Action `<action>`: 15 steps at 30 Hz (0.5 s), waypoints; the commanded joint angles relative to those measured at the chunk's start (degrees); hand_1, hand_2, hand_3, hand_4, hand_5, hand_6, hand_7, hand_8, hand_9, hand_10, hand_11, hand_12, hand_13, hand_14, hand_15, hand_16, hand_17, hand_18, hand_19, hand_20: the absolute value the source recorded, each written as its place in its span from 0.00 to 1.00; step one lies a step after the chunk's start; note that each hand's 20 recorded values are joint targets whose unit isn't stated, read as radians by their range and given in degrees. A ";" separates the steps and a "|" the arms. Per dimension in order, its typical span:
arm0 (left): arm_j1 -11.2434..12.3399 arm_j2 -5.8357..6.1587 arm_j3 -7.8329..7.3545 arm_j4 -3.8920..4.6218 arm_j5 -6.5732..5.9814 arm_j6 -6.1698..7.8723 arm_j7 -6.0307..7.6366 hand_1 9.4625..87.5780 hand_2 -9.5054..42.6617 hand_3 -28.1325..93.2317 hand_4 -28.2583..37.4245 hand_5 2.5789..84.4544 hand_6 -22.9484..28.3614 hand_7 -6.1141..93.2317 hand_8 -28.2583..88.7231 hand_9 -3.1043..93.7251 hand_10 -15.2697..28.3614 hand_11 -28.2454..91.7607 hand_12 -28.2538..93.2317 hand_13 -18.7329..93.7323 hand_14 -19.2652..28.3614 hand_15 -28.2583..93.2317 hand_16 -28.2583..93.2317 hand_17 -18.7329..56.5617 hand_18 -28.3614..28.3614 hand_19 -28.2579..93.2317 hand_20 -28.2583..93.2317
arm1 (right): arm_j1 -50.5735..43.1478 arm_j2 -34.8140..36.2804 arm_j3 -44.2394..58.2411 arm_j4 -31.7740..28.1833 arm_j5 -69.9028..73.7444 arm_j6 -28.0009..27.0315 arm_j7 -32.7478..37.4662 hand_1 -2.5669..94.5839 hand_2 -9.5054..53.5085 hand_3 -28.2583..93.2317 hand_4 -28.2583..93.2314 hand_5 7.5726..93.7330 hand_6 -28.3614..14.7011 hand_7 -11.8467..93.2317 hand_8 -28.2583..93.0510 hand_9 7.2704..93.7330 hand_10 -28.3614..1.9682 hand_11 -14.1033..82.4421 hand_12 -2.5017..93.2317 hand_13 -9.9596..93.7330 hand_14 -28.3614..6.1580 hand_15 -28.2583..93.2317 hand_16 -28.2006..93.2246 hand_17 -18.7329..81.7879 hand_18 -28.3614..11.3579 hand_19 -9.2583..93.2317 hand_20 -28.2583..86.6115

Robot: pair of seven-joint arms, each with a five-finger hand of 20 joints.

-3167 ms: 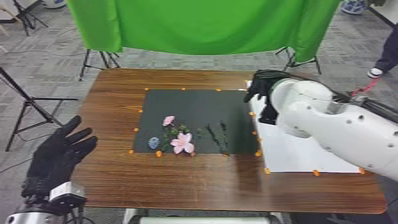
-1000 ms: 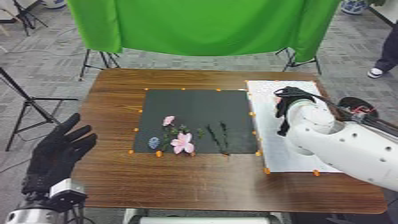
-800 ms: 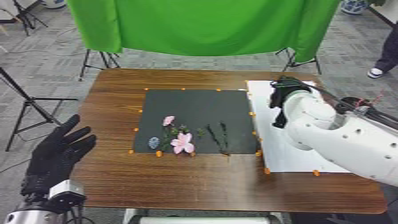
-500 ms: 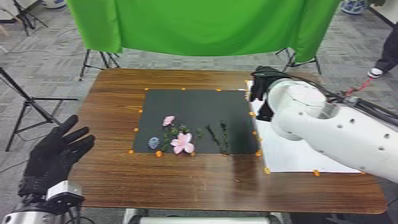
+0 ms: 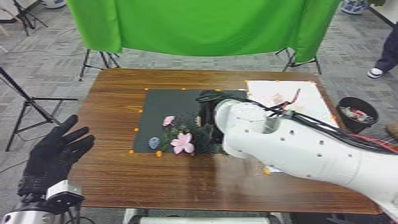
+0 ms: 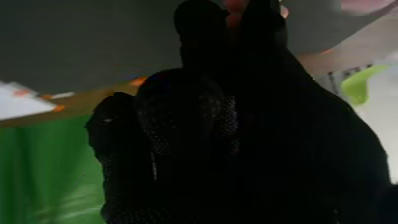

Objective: Arrange flowers

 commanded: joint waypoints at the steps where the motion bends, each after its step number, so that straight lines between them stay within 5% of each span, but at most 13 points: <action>1: -1.12 -1.69 -0.37 0.10 1.82 -1.16 -2.46 0.27 0.31 0.76 0.14 0.42 0.64 0.15 0.18 0.37 0.82 0.47 0.33 0.36 0.99 0.71 0.13 0.16 1.00 0.69 0.23 | -0.73 -2.34 -0.88 0.97 -0.53 -0.31 0.04 0.62 0.01 0.84 0.00 0.84 0.66 0.31 0.28 0.97 0.63 0.32 0.33 0.92 0.74 0.79 0.37 0.75 0.32 1.00 0.58; 2: -1.07 -1.25 -0.23 0.11 1.47 -0.90 -1.87 0.27 0.31 0.76 0.14 0.42 0.64 0.15 0.18 0.37 0.82 0.47 0.33 0.36 0.99 0.71 0.13 0.16 1.00 0.69 0.23 | -0.33 -2.60 -1.23 1.26 -0.32 0.03 0.09 0.62 0.01 0.84 0.00 0.84 0.66 0.31 0.28 0.97 0.63 0.32 0.33 0.92 0.74 0.79 0.37 0.75 0.32 1.00 0.58; 6: -1.86 -1.82 -0.21 0.22 2.11 -1.54 -2.96 0.26 0.31 0.76 0.14 0.42 0.64 0.15 0.18 0.37 0.82 0.47 0.33 0.36 0.99 0.71 0.13 0.16 1.00 0.69 0.23 | 0.09 -3.25 -1.63 2.09 0.27 0.94 0.27 0.62 0.01 0.84 0.00 0.84 0.66 0.31 0.28 0.97 0.63 0.32 0.33 0.92 0.73 0.80 0.37 0.75 0.32 1.00 0.58; 10: -2.82 -4.31 -0.33 0.35 4.09 -2.70 -4.92 0.27 0.31 0.76 0.14 0.42 0.64 0.15 0.18 0.37 0.82 0.47 0.33 0.36 0.99 0.71 0.13 0.16 1.00 0.69 0.23 | 0.25 -3.72 -1.56 2.49 0.80 1.26 0.35 0.62 0.01 0.84 0.00 0.84 0.66 0.31 0.28 0.97 0.63 0.32 0.33 0.91 0.73 0.80 0.37 0.75 0.32 1.00 0.58; 15: -2.78 -3.63 -0.21 0.44 3.57 -2.47 -4.31 0.27 0.31 0.76 0.14 0.42 0.64 0.15 0.18 0.37 0.82 0.47 0.33 0.36 0.99 0.71 0.13 0.16 1.00 0.69 0.23 | 0.04 -4.12 -0.74 2.55 1.45 -0.34 0.27 0.61 0.01 0.84 0.00 0.83 0.66 0.31 0.27 0.96 0.63 0.32 0.33 0.91 0.73 0.80 0.37 0.75 0.31 1.00 0.58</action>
